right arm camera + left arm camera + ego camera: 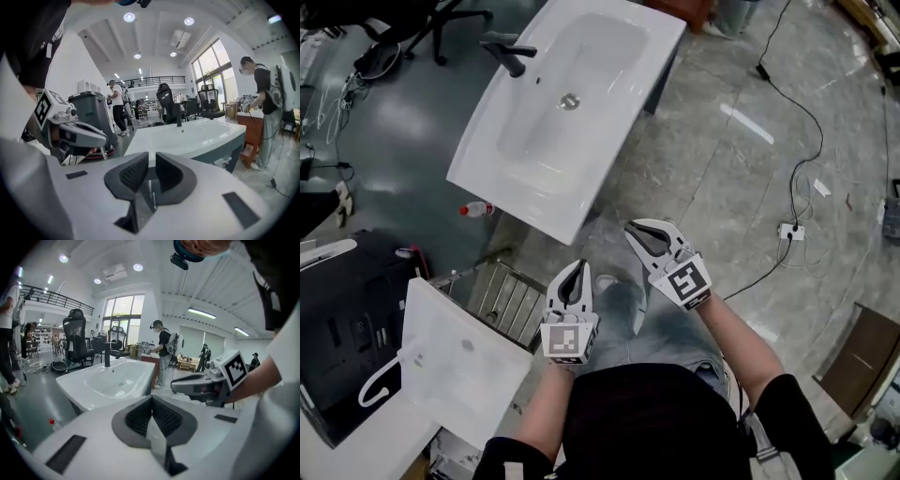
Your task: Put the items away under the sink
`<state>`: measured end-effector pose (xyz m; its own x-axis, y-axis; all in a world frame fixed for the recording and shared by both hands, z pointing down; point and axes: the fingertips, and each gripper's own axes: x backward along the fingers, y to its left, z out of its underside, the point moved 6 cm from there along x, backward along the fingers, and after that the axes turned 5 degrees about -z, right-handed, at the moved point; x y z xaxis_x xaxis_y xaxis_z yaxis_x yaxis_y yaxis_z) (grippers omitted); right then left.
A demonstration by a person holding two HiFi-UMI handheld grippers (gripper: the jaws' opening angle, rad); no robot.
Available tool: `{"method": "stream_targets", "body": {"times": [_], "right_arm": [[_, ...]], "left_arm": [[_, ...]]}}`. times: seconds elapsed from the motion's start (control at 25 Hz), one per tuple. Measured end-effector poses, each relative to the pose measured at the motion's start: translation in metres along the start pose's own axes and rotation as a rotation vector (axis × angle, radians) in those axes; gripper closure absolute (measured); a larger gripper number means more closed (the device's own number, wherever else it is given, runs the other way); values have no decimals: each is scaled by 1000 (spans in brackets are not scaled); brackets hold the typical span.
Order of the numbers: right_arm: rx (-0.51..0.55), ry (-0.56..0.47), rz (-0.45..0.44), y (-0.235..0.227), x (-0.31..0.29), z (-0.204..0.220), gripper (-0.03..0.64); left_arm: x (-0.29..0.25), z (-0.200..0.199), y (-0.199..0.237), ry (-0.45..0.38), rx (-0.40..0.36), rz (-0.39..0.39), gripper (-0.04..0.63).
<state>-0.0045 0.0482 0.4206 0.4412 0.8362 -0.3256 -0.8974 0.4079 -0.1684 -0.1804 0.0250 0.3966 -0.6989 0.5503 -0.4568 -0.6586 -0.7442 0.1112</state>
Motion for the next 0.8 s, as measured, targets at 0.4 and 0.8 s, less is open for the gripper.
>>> {"method": "stream_targets", "body": {"times": [0.4,0.8], "right_arm": [[-2,-8,-58,80,14,-91,560],[100,-93,-149,147,22,-171,560]], "left_arm": [[91,-75,42,-109,15,-26,573],[166,-100,59,-201,21,-148,572]]}}
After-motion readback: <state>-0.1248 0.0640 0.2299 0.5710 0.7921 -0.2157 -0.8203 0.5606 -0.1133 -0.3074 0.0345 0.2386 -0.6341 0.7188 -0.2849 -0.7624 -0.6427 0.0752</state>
